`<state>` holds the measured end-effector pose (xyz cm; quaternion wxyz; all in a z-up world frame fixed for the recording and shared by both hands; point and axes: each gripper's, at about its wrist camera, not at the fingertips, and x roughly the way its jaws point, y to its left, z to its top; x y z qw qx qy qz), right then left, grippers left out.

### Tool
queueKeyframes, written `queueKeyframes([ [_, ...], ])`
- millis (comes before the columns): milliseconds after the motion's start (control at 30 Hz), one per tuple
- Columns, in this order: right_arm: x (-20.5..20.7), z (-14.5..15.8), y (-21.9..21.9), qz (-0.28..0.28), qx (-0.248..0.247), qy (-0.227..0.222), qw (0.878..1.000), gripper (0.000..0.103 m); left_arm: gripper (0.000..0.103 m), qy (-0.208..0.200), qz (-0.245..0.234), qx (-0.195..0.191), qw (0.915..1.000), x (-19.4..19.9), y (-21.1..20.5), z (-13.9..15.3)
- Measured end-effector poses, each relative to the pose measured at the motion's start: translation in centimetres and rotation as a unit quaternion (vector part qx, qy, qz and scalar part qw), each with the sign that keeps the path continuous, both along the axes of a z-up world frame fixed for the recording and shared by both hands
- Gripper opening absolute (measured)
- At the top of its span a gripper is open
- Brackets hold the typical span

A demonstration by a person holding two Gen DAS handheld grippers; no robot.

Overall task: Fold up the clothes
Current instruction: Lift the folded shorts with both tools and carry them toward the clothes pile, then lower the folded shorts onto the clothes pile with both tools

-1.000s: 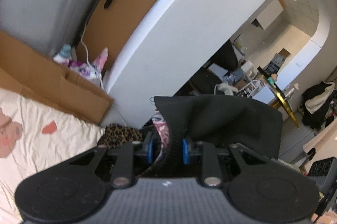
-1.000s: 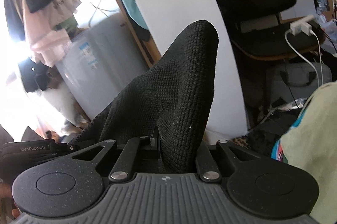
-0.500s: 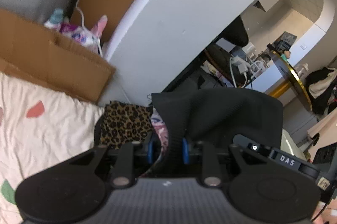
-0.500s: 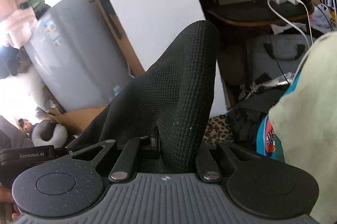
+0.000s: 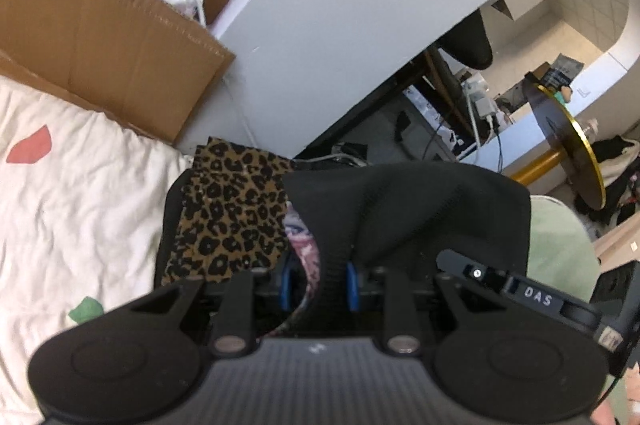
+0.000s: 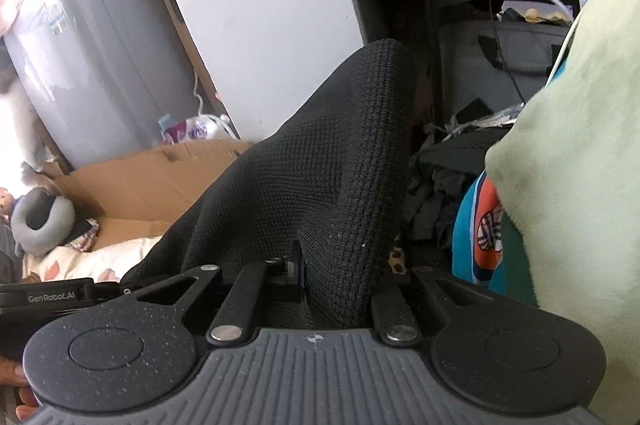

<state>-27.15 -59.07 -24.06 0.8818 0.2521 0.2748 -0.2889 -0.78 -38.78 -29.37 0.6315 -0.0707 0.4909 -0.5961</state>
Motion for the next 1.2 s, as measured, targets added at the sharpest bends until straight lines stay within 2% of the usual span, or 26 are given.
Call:
queueKeyframes([
  [233, 2.2, -3.3, -2.6, 0.022, 0.002, 0.007, 1.000, 0.009, 0.027, 0.004, 0.006, 0.001, 1.0000, 1.5, -1.9, -4.3],
  [400, 3.6, -5.7, -4.8, 0.021, 0.003, 0.015, 1.000, 0.010, 0.027, -0.011, -0.007, 0.004, 0.9999, 2.5, -4.1, -6.3],
  [667, 6.0, -7.8, -8.1, 0.009, 0.004, 0.021, 1.000, 0.012, 0.026, -0.025, -0.013, 0.003, 0.9996, 4.1, -6.7, -8.0],
  [933, 8.8, -9.2, -10.8, 0.013, -0.013, 0.038, 0.999, 0.013, 0.026, -0.017, 0.000, 0.004, 0.9998, 5.7, -9.1, -9.5],
  [1100, 9.6, -9.6, -13.2, -0.018, -0.011, 0.040, 0.999, 0.019, 0.026, -0.020, -0.001, 0.014, 0.9997, 5.9, -9.9, -10.3],
  [1200, 9.9, -10.2, -14.5, -0.034, -0.018, 0.054, 0.998, 0.020, 0.026, -0.026, -0.006, 0.019, 0.9995, 5.7, -10.4, -10.8],
])
